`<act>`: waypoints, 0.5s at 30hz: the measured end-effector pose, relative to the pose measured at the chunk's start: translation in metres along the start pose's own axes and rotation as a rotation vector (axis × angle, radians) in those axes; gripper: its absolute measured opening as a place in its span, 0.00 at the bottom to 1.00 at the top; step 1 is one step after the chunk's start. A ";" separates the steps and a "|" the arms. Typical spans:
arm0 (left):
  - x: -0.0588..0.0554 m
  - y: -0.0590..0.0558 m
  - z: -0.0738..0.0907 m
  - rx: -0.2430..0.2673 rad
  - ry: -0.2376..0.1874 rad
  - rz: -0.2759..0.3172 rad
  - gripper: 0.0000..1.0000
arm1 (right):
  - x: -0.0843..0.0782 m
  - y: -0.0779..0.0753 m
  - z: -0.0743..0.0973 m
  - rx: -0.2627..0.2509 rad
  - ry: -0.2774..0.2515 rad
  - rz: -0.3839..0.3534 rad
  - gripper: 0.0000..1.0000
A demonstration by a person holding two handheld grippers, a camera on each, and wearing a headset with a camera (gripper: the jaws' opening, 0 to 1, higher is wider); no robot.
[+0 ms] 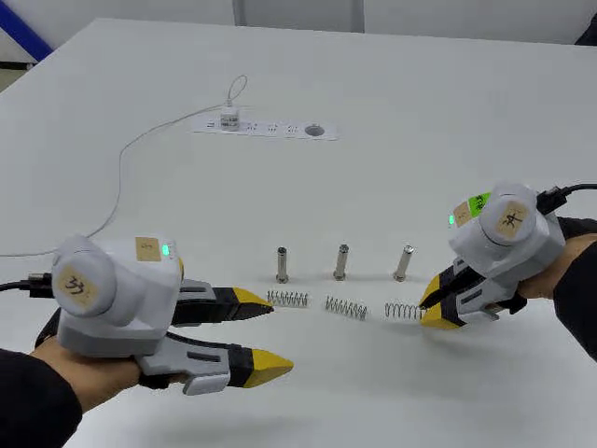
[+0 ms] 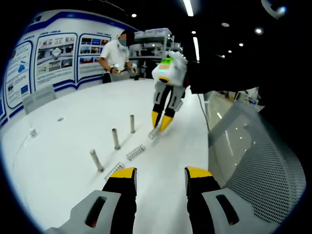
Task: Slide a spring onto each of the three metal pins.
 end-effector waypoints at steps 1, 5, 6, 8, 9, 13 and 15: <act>0.000 0.000 -0.003 -0.007 0.004 -0.004 0.40 | 0.003 0.001 0.000 0.004 -0.002 0.008 0.11; 0.001 0.000 -0.015 -0.037 0.029 -0.018 0.39 | 0.016 0.007 0.002 0.025 -0.025 0.019 0.11; 0.001 0.000 -0.018 -0.044 0.033 -0.021 0.38 | 0.020 0.008 0.002 0.026 -0.030 0.022 0.11; 0.002 0.002 -0.023 -0.052 0.041 -0.024 0.38 | 0.026 0.010 0.000 0.038 -0.038 0.033 0.11; 0.002 0.002 -0.025 -0.055 0.042 -0.026 0.37 | 0.029 0.011 0.000 0.043 -0.044 0.039 0.11; 0.006 0.005 -0.033 -0.064 0.050 -0.041 0.35 | 0.045 0.018 -0.003 0.068 -0.063 0.067 0.11; 0.007 0.005 -0.036 -0.065 0.047 -0.054 0.33 | 0.052 0.021 -0.003 0.076 -0.065 0.086 0.11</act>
Point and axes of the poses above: the centre of the closed fingertips' face, and the gripper's own axes: z roughly backward along the fingers, y roughly to its left, x roughly out of its top, the point moved 6 cm from there along z, roughly backward along the fingers, and after that the axes turned 7 degrees about z, right-handed, at the moved point
